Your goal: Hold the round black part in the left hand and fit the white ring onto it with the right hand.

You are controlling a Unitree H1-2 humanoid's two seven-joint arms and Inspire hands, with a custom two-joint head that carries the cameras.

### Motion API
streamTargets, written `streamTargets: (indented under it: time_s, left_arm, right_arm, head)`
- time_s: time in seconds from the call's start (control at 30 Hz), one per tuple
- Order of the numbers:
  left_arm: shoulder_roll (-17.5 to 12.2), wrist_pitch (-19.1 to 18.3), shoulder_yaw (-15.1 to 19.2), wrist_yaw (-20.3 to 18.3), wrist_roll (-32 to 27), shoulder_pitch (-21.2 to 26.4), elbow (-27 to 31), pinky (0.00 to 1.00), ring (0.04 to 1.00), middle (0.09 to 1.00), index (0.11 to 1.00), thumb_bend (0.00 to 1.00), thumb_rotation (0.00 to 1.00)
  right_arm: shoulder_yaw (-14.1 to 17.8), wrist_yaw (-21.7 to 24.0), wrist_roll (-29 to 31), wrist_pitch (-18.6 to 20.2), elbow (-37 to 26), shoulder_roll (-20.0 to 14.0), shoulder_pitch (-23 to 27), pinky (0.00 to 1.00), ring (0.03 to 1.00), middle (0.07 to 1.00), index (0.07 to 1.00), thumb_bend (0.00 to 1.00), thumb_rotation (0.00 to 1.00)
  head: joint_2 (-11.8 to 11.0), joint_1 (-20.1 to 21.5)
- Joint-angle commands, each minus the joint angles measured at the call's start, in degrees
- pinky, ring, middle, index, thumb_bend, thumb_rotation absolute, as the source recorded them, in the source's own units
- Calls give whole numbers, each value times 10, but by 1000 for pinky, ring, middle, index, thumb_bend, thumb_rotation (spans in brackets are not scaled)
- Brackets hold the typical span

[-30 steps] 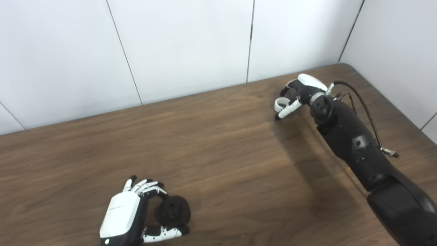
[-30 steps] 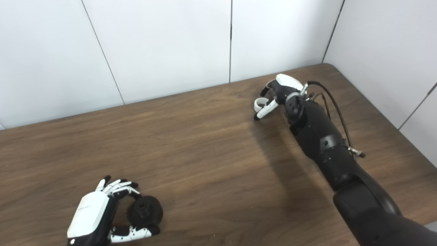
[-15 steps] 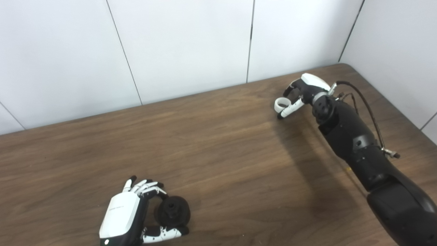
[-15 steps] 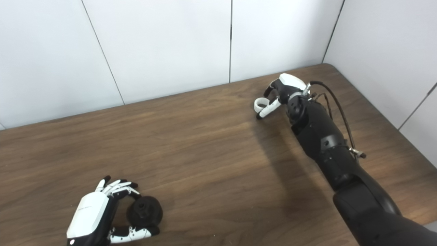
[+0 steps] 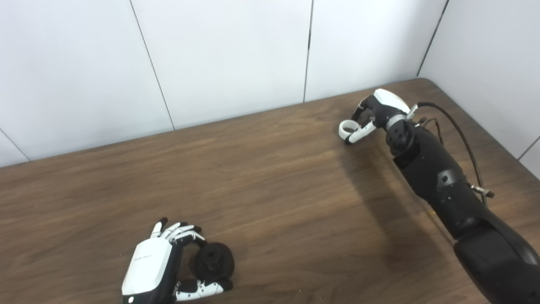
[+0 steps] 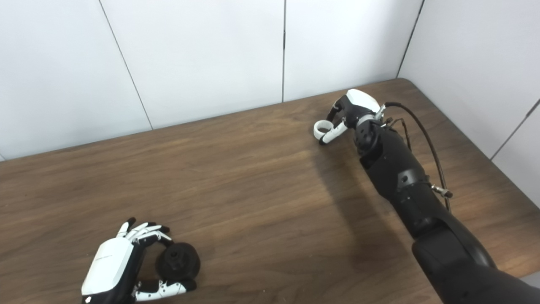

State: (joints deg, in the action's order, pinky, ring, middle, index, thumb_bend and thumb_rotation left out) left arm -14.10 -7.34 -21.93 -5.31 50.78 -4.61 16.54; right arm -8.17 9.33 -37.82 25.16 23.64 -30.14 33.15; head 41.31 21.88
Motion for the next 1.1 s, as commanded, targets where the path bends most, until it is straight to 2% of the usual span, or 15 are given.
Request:
streamTargets:
  time_s: [0.0,0.43,0.73,0.83,1.07]
  left_arm:
    - [-12,-10,-4,-27,8,-20,-19,1000,862,753,482,524,52]
    - [-8,-19,-6,-37,12,-16,-19,1000,866,755,482,524,53]
    - [-4,-16,-8,-32,14,-16,-23,1000,860,751,482,524,52]
    - [-1,-21,-11,-37,18,-16,-19,1000,862,750,482,524,51]
    - [9,-34,-17,-47,26,-17,-13,1000,866,753,482,524,52]
  right_arm:
    - [-3,-10,-3,-11,-15,-21,14,870,872,799,485,523,129]
    - [-30,2,-3,-28,-58,-44,-4,853,908,828,486,523,133]
    - [-68,86,-19,-15,-190,-59,-1,875,920,818,485,524,135]
    - [-71,107,-20,-12,-223,-57,-2,880,913,805,484,524,134]
    - [-99,180,-33,-5,-337,-44,-3,852,902,795,484,525,137]
  head:
    - [-1,1]
    - [-2,-2]
    - [0,-18]
    - [1,-27]
    - [7,-57]
